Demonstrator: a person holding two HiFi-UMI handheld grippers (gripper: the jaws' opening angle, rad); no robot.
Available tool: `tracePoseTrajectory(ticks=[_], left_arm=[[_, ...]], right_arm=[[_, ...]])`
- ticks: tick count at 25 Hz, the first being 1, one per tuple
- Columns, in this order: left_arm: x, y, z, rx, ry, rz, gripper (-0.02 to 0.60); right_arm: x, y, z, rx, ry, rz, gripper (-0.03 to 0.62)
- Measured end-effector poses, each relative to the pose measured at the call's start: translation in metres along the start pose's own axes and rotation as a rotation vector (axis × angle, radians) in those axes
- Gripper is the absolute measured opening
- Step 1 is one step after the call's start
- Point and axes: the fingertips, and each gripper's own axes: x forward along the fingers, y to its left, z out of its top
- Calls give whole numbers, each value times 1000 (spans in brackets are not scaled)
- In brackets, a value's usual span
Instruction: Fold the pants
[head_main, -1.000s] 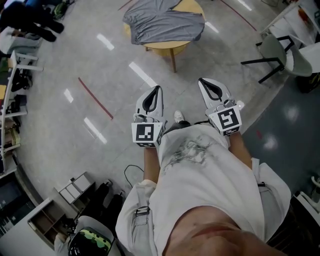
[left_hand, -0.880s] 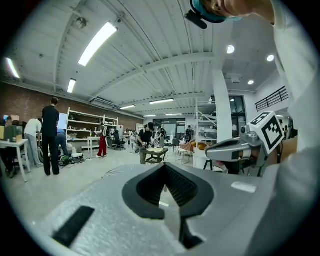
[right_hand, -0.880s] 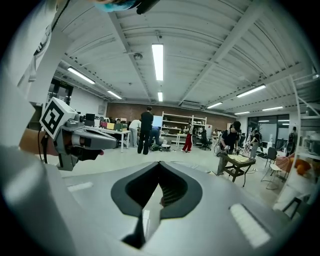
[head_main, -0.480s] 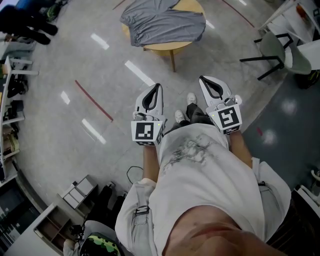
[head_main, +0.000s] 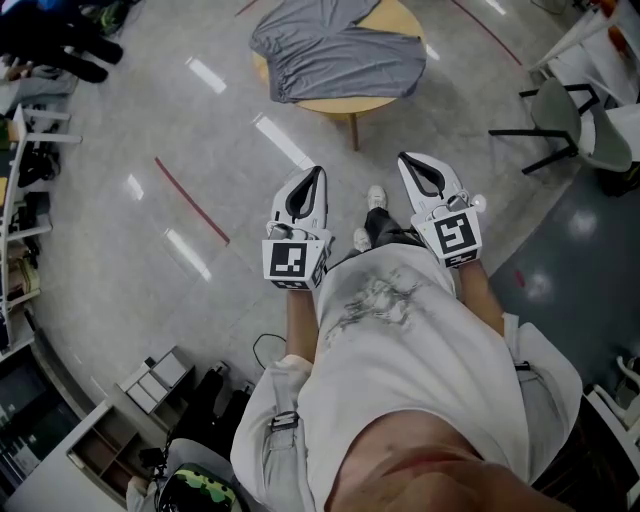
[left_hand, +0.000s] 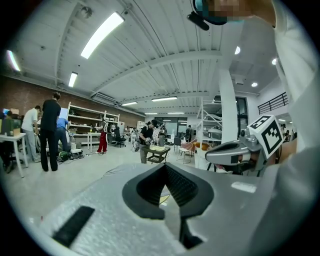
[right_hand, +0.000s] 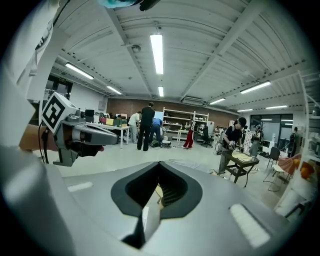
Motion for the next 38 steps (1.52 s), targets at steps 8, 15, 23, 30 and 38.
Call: tracePoseTrajectory(ticks=[8, 15, 23, 30, 38], left_arm=[[50, 26, 8, -13, 23, 49, 6], [95, 40, 17, 5, 50, 97, 6], [133, 57, 20, 32, 69, 148, 6], [154, 70, 9, 45, 105, 147, 6], [184, 100, -11, 47, 136, 91, 6]], right_arm=[[45, -47, 7, -4, 2, 41, 9], [78, -87, 7, -3, 4, 89, 9], [103, -129, -7, 6, 23, 115, 9], [121, -146, -26, 13, 73, 112, 9], [154, -159, -52, 24, 147, 68, 9]])
